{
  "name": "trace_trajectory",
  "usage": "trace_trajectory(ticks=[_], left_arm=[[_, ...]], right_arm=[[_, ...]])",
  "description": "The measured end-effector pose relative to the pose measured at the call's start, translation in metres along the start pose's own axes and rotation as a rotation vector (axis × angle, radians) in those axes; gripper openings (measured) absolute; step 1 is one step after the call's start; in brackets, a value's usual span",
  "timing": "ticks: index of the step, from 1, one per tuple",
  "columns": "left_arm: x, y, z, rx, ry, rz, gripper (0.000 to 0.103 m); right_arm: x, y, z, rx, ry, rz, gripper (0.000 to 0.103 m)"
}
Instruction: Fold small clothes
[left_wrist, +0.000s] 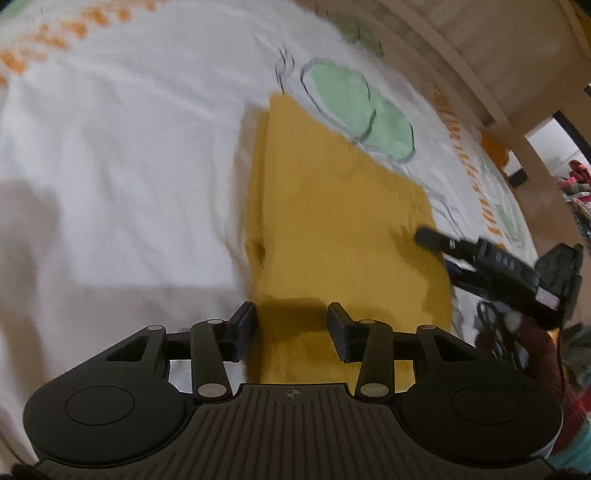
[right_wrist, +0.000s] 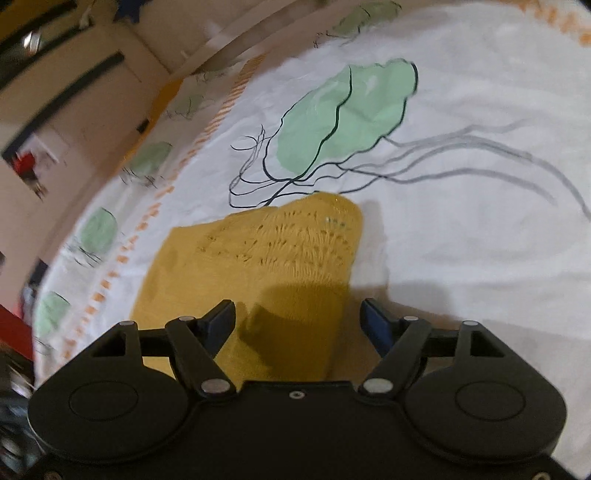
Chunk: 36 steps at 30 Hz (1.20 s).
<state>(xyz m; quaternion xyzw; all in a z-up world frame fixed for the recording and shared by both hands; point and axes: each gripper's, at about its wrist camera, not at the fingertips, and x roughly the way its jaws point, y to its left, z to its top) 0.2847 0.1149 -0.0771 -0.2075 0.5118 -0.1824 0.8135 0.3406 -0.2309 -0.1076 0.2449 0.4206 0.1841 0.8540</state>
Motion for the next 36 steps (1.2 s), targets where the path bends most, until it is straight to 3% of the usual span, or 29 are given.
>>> trace_trajectory(ticks=[10,15,17,18,19,20,21,24,27,30,36], left_arm=[[0.031,-0.003,0.009,-0.08,0.016,-0.11,0.08],[0.039,-0.01,0.012,-0.05,-0.002,-0.132,0.085],[0.039,-0.014,0.009,-0.012,-0.016,-0.135,0.08],[0.038,-0.016,0.008,0.002,-0.021,-0.124,0.065],[0.037,-0.016,0.008,0.014,-0.024,-0.101,0.045],[0.036,-0.015,0.007,0.017,-0.028,-0.08,0.036],[0.035,-0.012,0.007,0.007,-0.026,-0.089,0.022],[0.033,-0.005,0.005,-0.061,-0.007,-0.165,0.018],[0.024,-0.015,-0.002,-0.007,-0.014,-0.16,0.018],[0.018,-0.023,-0.017,-0.024,0.017,-0.212,0.018],[0.012,-0.056,-0.062,0.031,0.056,-0.25,0.018]], right_arm=[[0.022,-0.005,0.008,0.053,0.023,0.142,0.085],[0.029,-0.003,0.011,0.052,0.02,0.166,0.088],[0.029,-0.001,0.011,0.042,0.02,0.165,0.087],[0.028,-0.002,0.01,0.037,0.019,0.159,0.082],[0.026,-0.002,0.009,0.031,0.017,0.14,0.069],[0.025,-0.002,0.009,0.027,0.017,0.113,0.06],[0.023,-0.003,0.008,0.024,0.02,0.086,0.044],[0.014,-0.001,0.004,0.02,0.01,0.076,0.04],[0.004,0.006,0.002,0.033,0.001,0.056,0.039],[-0.013,0.009,-0.001,0.026,0.019,0.025,0.039],[-0.065,-0.005,-0.026,0.048,0.054,-0.028,0.039]])
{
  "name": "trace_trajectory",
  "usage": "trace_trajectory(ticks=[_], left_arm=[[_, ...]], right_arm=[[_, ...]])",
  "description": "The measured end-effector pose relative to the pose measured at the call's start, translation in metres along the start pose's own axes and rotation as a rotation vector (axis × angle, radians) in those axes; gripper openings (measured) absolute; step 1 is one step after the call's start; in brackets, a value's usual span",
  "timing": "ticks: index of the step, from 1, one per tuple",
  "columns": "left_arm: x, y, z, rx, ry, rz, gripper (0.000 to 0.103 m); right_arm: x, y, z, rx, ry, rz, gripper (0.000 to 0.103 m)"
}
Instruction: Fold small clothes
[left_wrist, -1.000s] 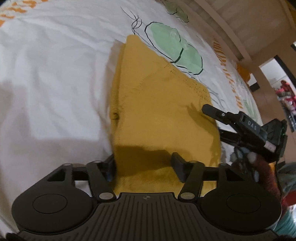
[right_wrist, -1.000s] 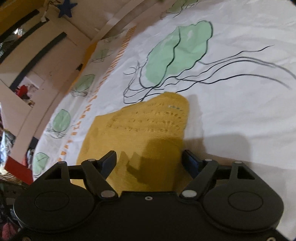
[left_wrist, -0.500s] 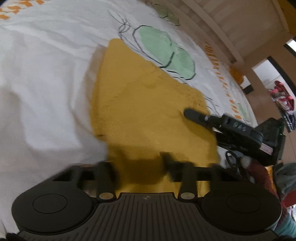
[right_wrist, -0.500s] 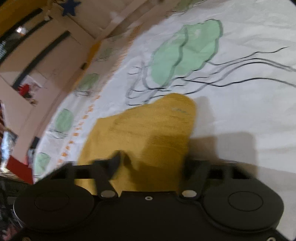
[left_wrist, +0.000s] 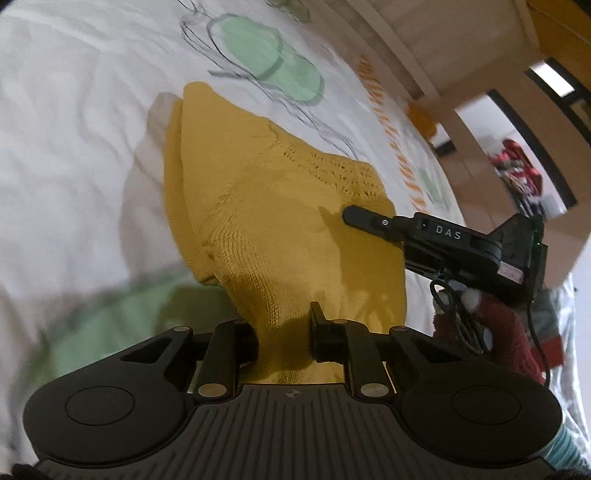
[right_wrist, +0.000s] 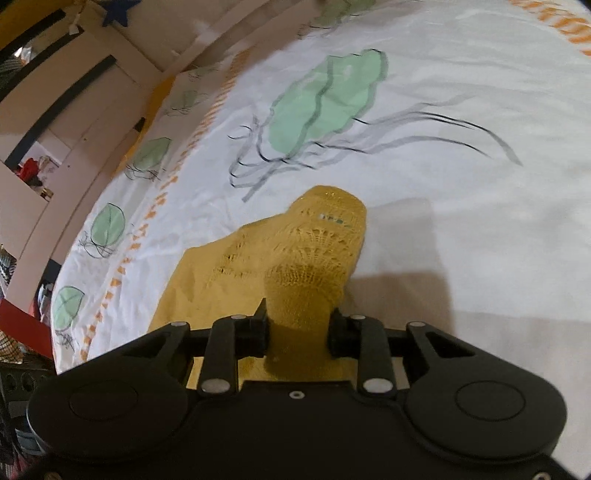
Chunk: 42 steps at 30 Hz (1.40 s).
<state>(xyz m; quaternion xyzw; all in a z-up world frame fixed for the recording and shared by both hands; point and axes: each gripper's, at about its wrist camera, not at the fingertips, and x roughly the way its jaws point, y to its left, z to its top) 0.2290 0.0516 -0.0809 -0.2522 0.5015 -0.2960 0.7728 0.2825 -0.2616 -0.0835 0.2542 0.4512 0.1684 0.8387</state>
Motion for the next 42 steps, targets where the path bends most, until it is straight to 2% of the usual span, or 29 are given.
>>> trace_trajectory(ticks=[6,9,15,23,25,27,30,32,35,38,42], left_arm=[[0.003,-0.029,-0.043,0.01,0.03,-0.028,0.018],[-0.002,-0.038,-0.057,-0.002,0.031,-0.051,0.018],[-0.025,-0.049,-0.049,-0.015,-0.046,-0.104,0.018],[-0.05,-0.054,-0.048,0.014,-0.112,-0.084,0.017],[-0.056,-0.053,-0.052,0.017,-0.129,-0.059,0.017],[-0.06,-0.054,-0.055,0.05,-0.147,0.004,0.017],[-0.056,-0.064,-0.061,0.149,-0.176,0.12,0.018],[-0.044,-0.07,-0.067,0.21,-0.167,0.17,0.019],[-0.025,-0.07,-0.076,0.245,-0.124,0.22,0.019],[-0.007,-0.061,-0.088,0.267,-0.079,0.309,0.019],[-0.002,-0.06,-0.098,0.325,-0.094,0.361,0.021]], right_arm=[[-0.051,-0.024,-0.032,0.059,0.012,-0.04,0.039],[-0.069,-0.029,-0.043,0.066,-0.012,-0.052,0.039],[-0.08,-0.035,-0.055,0.049,-0.071,-0.096,0.043],[-0.097,-0.034,-0.073,0.046,-0.131,-0.128,0.047],[-0.104,-0.032,-0.079,0.041,-0.148,-0.146,0.05],[-0.112,-0.03,-0.086,0.028,-0.162,-0.165,0.05],[-0.121,-0.022,-0.097,-0.008,-0.178,-0.192,0.05],[-0.124,-0.013,-0.104,-0.039,-0.177,-0.209,0.051],[-0.12,-0.006,-0.117,-0.081,-0.13,-0.251,0.056],[-0.112,-0.008,-0.132,-0.114,-0.056,-0.328,0.059],[-0.115,-0.003,-0.14,-0.143,-0.048,-0.361,0.062]])
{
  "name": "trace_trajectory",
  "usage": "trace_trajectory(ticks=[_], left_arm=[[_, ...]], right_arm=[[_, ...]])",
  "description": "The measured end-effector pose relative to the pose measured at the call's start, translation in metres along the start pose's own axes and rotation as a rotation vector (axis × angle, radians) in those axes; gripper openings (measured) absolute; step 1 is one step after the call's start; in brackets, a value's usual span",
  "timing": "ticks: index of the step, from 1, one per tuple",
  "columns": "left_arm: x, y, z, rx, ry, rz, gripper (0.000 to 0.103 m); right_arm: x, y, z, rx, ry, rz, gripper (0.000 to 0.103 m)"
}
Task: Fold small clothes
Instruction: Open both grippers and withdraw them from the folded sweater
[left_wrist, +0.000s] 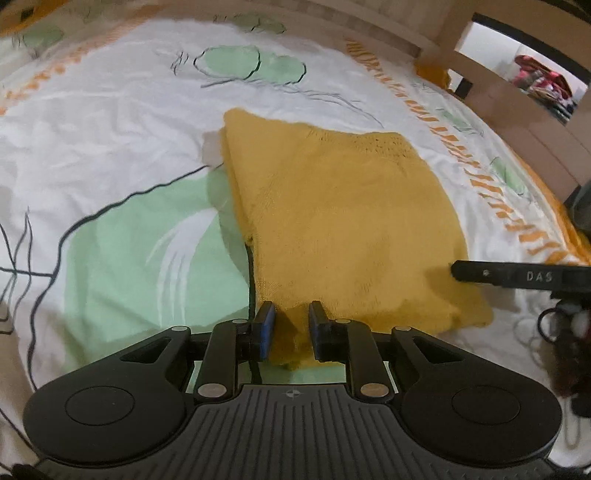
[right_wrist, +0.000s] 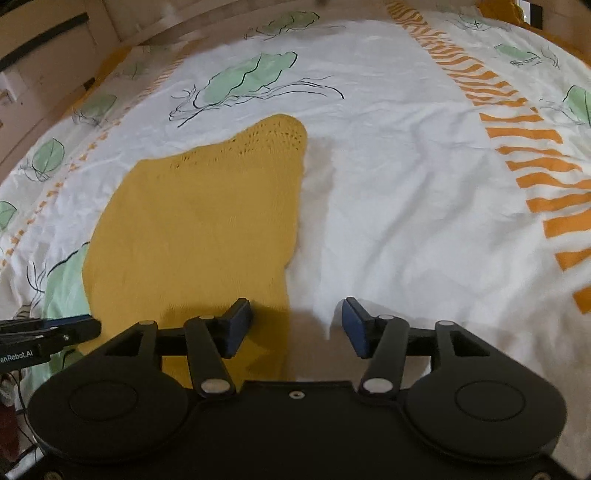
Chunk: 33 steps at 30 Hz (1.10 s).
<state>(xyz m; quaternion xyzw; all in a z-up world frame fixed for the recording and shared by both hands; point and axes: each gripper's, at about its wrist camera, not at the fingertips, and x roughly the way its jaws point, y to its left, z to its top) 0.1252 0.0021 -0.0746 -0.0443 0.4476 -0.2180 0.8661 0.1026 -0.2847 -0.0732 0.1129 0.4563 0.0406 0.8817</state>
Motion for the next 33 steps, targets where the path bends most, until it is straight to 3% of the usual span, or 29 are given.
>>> trace_trajectory(ticks=[3,5,8,10,12,14,15,19,23,25,28,33], left_arm=[[-0.006,-0.001,0.003,0.001,-0.013,0.032,0.024],[-0.018,0.001,0.005,-0.013,-0.073,0.057,0.024],[-0.03,0.0,0.016,-0.01,-0.154,0.105,0.025],[-0.033,-0.004,0.024,0.008,-0.196,0.146,0.031],[-0.033,-0.01,0.034,0.042,-0.23,0.186,0.035],[-0.03,-0.017,0.042,0.07,-0.249,0.203,0.036],[-0.027,-0.021,0.046,0.074,-0.258,0.22,0.036],[-0.011,-0.031,0.054,0.047,-0.275,0.311,0.036],[0.014,-0.023,0.062,0.03,-0.198,0.249,0.036],[0.028,-0.018,0.063,0.023,-0.163,0.255,0.036],[0.047,-0.007,0.062,0.023,-0.116,0.253,0.038],[0.046,-0.009,0.065,0.046,-0.107,0.258,0.04]], right_arm=[[-0.002,0.002,0.0,-0.005,-0.003,-0.015,0.067],[-0.007,0.006,-0.001,-0.013,-0.018,-0.041,0.067],[-0.015,0.019,0.004,-0.059,-0.065,-0.167,0.072],[-0.025,0.032,0.006,-0.121,-0.142,-0.243,0.072],[-0.038,0.047,0.005,-0.175,-0.288,-0.331,0.075],[-0.046,0.055,0.007,-0.181,-0.402,-0.365,0.076],[-0.046,0.057,0.013,-0.157,-0.412,-0.354,0.076],[-0.028,0.056,0.04,-0.104,-0.357,-0.258,0.07],[0.003,0.056,0.061,-0.104,-0.28,-0.201,0.066],[0.023,0.049,0.067,-0.073,-0.215,-0.166,0.064],[0.051,0.035,0.068,-0.035,-0.142,-0.205,0.064],[0.05,0.011,0.062,0.084,-0.145,-0.131,0.069]])
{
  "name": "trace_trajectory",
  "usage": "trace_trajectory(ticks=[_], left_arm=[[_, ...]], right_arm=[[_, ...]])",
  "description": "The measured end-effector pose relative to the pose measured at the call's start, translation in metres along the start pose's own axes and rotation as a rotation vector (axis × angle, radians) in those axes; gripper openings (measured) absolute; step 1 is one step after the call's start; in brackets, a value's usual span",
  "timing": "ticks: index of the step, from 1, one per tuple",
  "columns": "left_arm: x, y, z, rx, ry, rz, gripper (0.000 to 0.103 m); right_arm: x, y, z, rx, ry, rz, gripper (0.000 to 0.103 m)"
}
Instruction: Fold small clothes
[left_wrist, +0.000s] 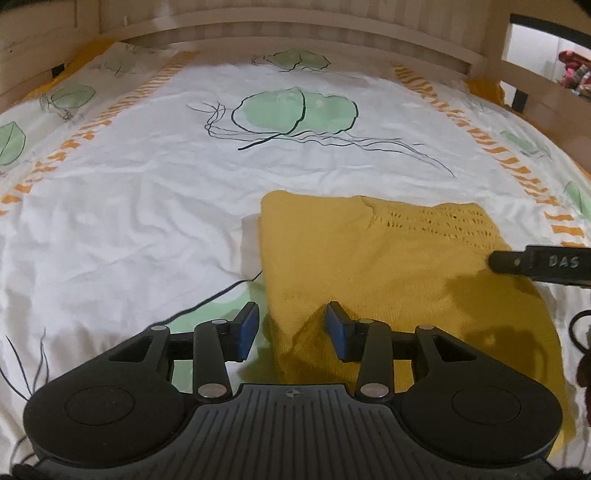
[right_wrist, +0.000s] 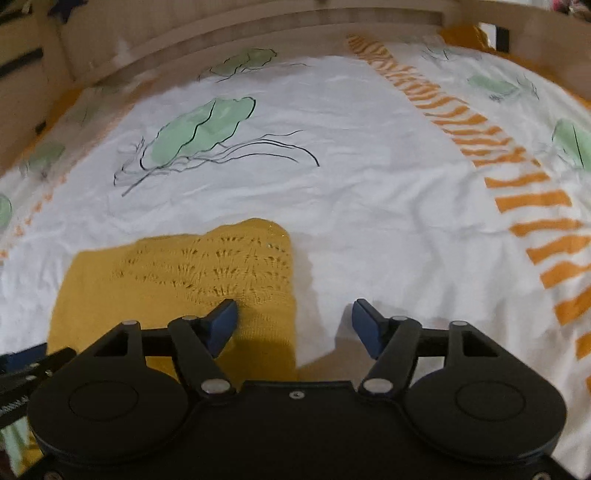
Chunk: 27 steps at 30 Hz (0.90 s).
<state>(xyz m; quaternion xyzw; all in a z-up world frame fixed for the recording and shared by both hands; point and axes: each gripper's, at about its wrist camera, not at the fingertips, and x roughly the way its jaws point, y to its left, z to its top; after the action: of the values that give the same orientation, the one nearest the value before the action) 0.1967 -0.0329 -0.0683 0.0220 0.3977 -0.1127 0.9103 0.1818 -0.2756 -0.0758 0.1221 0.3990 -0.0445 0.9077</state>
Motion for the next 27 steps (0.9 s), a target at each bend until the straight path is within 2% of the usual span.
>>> trace_trajectory(ticks=[7,10,17,27], left_arm=[[-0.049,0.005,-0.001,-0.031,-0.062,0.048,0.039],[-0.073,0.006,-0.007,-0.04,-0.052,0.069,0.039],[-0.109,-0.003,-0.033,-0.054,0.015,0.067,0.039],[-0.143,-0.025,-0.064,-0.035,0.016,0.048,0.039]], right_arm=[[-0.062,0.001,-0.002,-0.031,-0.126,-0.011,0.069],[-0.093,0.004,-0.011,-0.046,-0.153,0.004,0.07],[-0.138,0.018,-0.046,-0.099,-0.165,0.012,0.073],[-0.176,0.03,-0.091,-0.138,-0.168,0.003,0.074]])
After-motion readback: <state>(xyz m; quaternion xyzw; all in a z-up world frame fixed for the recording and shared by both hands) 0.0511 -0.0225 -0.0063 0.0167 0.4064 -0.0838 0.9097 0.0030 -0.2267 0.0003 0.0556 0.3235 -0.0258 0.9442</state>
